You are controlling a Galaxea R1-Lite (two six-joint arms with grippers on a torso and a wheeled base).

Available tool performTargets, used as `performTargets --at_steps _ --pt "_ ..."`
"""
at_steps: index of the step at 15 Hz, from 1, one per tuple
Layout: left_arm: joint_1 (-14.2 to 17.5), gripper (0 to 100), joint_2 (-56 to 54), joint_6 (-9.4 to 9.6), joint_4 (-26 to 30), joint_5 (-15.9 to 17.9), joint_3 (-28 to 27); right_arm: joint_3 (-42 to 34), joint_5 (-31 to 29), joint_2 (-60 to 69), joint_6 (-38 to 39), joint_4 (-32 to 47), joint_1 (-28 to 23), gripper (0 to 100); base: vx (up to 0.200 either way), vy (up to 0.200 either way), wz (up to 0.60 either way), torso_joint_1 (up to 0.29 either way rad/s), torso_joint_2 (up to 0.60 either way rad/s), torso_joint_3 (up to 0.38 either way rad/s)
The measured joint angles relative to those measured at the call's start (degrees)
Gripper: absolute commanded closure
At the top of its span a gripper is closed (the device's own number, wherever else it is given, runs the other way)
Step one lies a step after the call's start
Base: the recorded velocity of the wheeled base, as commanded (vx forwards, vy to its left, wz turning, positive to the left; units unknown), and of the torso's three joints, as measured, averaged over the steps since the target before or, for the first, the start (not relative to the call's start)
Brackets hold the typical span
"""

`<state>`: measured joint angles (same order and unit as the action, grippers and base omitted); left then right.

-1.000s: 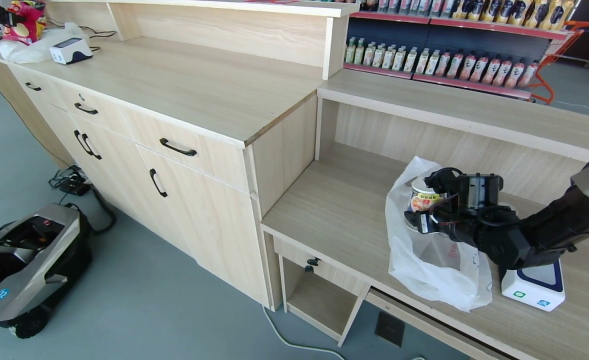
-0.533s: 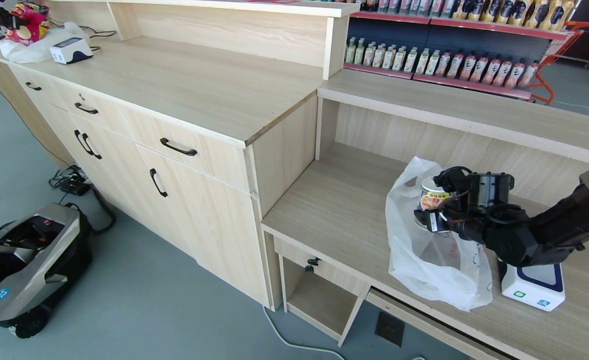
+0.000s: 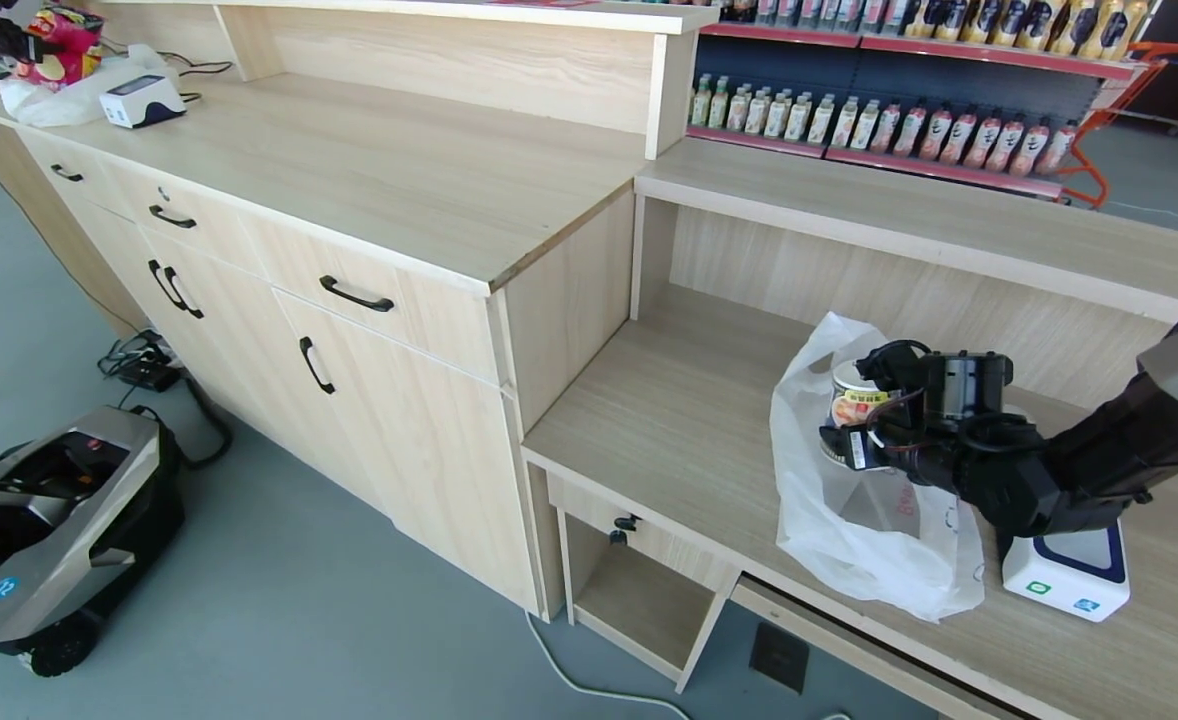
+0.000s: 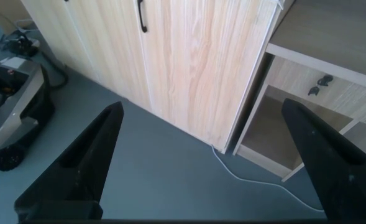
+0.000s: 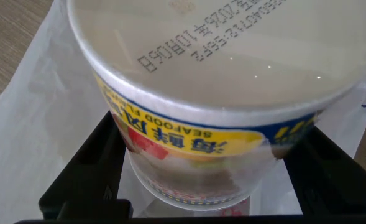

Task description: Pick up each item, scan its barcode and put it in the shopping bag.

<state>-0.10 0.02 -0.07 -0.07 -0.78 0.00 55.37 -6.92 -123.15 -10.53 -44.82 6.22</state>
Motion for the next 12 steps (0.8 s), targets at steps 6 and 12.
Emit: performTargets --at_steps 6,12 --pt "0.0 0 0.0 0.0 0.0 0.02 0.0 0.15 0.06 -0.96 0.52 -0.04 1.3 0 0.0 0.0 0.0 0.0 0.0 0.0" --pt "0.0 0 0.0 0.0 0.0 0.02 0.0 3.73 0.55 0.16 0.72 0.35 2.9 0 0.0 0.0 0.0 0.0 0.0 0.0"
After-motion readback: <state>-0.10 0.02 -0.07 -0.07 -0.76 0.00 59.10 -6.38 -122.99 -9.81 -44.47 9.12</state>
